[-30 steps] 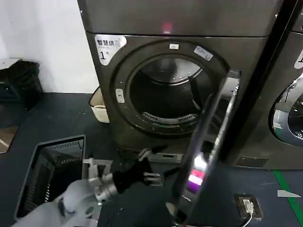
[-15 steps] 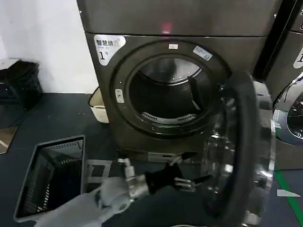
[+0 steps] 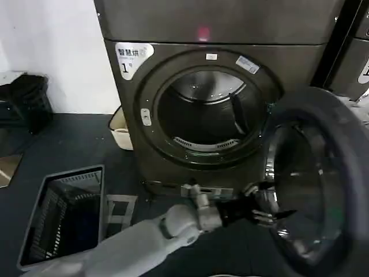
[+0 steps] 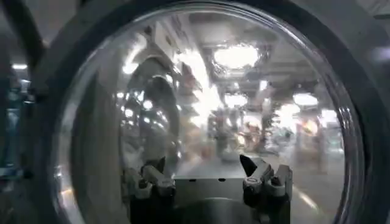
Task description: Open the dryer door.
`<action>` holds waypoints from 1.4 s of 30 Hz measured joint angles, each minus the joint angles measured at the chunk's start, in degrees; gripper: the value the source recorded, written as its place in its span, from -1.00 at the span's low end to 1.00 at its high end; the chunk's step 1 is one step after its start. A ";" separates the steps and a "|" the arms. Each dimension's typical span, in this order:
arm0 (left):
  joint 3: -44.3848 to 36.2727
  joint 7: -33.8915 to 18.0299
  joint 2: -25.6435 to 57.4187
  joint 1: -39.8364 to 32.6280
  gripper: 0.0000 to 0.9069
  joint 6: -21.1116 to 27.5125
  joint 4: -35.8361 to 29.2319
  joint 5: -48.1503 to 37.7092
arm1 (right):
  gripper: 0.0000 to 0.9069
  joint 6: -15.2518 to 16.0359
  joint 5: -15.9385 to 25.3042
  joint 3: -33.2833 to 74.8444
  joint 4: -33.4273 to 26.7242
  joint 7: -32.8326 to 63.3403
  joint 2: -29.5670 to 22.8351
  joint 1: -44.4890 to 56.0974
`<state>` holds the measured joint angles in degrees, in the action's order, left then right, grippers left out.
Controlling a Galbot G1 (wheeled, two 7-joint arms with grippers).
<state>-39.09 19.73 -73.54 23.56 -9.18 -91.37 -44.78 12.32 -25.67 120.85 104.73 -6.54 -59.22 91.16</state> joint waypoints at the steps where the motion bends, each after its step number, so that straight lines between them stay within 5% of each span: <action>1: -0.60 0.00 -1.18 -0.72 1.00 -0.26 1.06 0.05 | 1.00 0.00 0.04 0.38 -0.19 0.00 0.18 0.10; 19: -6.06 -2.20 -18.72 -10.99 1.00 -2.20 18.66 0.11 | 1.00 -2.66 4.89 -0.03 -2.99 -1.75 1.07 -1.06; 26: -4.54 -5.17 -18.65 -11.72 1.00 -1.62 23.72 0.55 | 1.00 -3.39 4.89 -0.68 -3.25 -2.45 1.14 -1.14; 42: -4.43 -5.12 -18.65 -12.51 1.00 -5.16 21.43 -0.95 | 1.00 -4.11 5.16 -0.77 -3.80 -2.49 1.44 -1.16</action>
<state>-43.52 14.61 -92.19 11.05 -14.33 -69.94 -45.73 8.22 -20.51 120.08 100.93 -9.02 -57.78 90.00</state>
